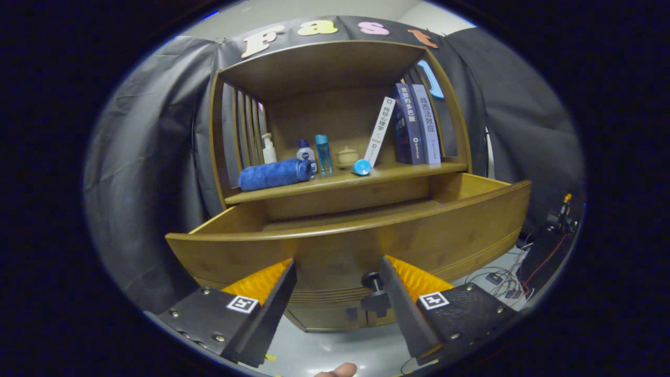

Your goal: Pull open the drawer, take out the items inside it, and place them on the countertop above the cabinet.

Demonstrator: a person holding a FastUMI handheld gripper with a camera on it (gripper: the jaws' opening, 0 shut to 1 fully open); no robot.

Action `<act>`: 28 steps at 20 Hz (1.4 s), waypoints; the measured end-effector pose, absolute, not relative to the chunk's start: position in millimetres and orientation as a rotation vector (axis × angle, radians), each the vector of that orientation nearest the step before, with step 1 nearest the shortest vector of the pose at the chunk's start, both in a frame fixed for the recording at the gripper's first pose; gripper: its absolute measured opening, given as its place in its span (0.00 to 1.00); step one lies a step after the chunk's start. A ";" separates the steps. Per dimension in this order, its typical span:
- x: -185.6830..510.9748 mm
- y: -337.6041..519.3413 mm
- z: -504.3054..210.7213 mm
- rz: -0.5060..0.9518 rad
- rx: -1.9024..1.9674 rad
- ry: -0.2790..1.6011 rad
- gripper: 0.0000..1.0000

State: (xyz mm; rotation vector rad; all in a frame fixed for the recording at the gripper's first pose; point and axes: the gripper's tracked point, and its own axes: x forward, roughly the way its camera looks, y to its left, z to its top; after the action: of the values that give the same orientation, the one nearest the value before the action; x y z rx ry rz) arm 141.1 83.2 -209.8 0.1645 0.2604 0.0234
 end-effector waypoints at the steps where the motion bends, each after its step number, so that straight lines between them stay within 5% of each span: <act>1: 149.7 82.7 -205.6 0.018 0.168 0.247 0.96; 28: 284.9 82.9 -222.1 0.011 0.248 0.257 0.96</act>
State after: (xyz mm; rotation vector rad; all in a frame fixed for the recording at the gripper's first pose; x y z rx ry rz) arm 284.9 82.9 -222.1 0.2482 0.2568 0.0107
